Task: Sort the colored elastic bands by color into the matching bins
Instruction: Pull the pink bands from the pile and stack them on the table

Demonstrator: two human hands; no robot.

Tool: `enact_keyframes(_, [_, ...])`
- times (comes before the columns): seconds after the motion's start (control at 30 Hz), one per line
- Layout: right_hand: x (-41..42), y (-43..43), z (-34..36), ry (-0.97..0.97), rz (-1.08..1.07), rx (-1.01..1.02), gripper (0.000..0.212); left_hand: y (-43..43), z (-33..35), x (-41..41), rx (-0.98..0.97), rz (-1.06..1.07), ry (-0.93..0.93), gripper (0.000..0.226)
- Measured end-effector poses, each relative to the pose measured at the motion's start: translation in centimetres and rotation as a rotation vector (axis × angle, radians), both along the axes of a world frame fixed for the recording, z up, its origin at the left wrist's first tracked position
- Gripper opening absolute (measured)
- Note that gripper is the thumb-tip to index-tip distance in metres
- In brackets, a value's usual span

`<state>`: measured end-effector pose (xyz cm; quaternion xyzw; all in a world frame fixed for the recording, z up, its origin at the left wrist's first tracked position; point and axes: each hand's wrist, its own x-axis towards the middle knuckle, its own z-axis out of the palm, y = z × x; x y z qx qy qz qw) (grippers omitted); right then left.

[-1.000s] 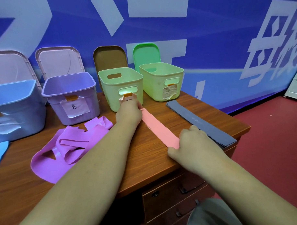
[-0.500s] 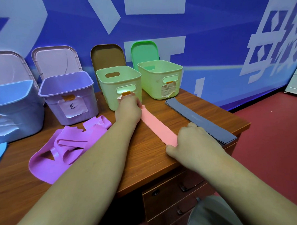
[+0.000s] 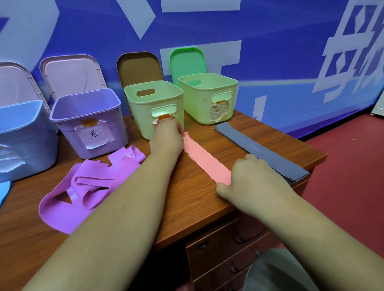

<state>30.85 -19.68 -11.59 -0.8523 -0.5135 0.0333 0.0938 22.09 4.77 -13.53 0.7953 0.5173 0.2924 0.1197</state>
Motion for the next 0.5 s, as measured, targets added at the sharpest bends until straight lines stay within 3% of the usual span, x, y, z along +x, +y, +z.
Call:
enact_keyframes(0.2, [-0.2,0.1,0.3,0.025,-0.007,-0.025,0.061,-1.2,0.9,-0.5,0.055,-0.003,-0.055,0.037])
enact_keyframes(0.37, [-0.5,0.2,0.9,0.036,0.011,0.001,0.064,-2.3,4.9,-1.5,0.073,-0.050,-0.235,0.026])
enact_keyframes(0.5, [-1.6,0.9,1.7,0.056,0.090,0.111,0.062,-3.8,8.8,-4.2,-0.079,-0.178,-0.192,0.016])
